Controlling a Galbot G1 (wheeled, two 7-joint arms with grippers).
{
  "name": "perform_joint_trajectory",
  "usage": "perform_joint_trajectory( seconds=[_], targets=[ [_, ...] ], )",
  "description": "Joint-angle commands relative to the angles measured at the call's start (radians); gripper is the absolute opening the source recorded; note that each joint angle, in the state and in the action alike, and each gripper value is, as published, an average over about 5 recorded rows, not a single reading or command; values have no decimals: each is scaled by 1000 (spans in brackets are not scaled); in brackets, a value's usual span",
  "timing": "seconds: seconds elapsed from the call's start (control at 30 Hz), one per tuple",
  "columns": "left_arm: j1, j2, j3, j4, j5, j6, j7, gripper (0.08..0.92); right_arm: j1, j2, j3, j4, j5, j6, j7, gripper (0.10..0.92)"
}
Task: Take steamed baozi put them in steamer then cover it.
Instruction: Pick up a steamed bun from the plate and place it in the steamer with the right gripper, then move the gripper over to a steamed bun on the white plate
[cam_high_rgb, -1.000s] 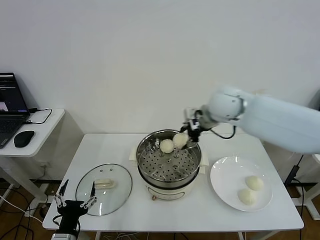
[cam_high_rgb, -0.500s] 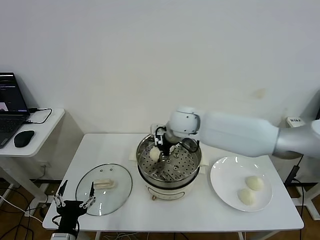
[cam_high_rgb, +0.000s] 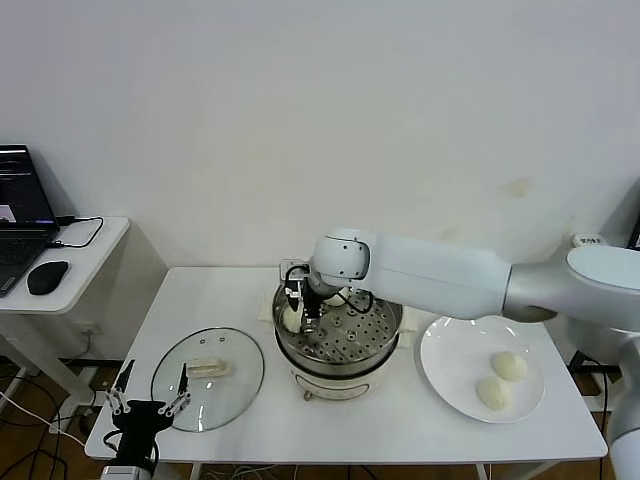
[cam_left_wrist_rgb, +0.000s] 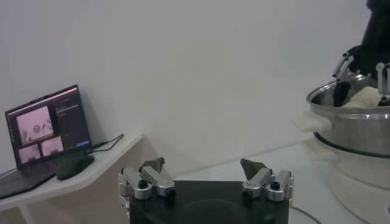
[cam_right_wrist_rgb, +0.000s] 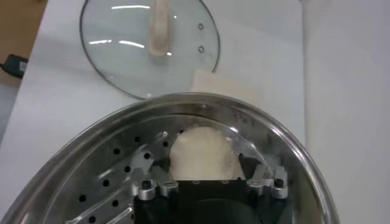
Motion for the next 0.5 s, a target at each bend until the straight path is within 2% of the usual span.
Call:
perform_joint_trajectory(
  seconds=[0.03, 0.23, 0.5],
  targets=[
    [-1, -1, 5, -3, 1, 0, 0, 823, 131, -164, 1, 85, -55, 44, -187, 820],
    [-2, 1, 11, -2, 2, 0, 1, 823, 231, -444, -28, 210, -219, 208, -373, 823],
    [3, 6, 15, 5, 3, -1, 0, 823, 151, -803, 2, 339, -421, 390, -457, 823]
  ],
)
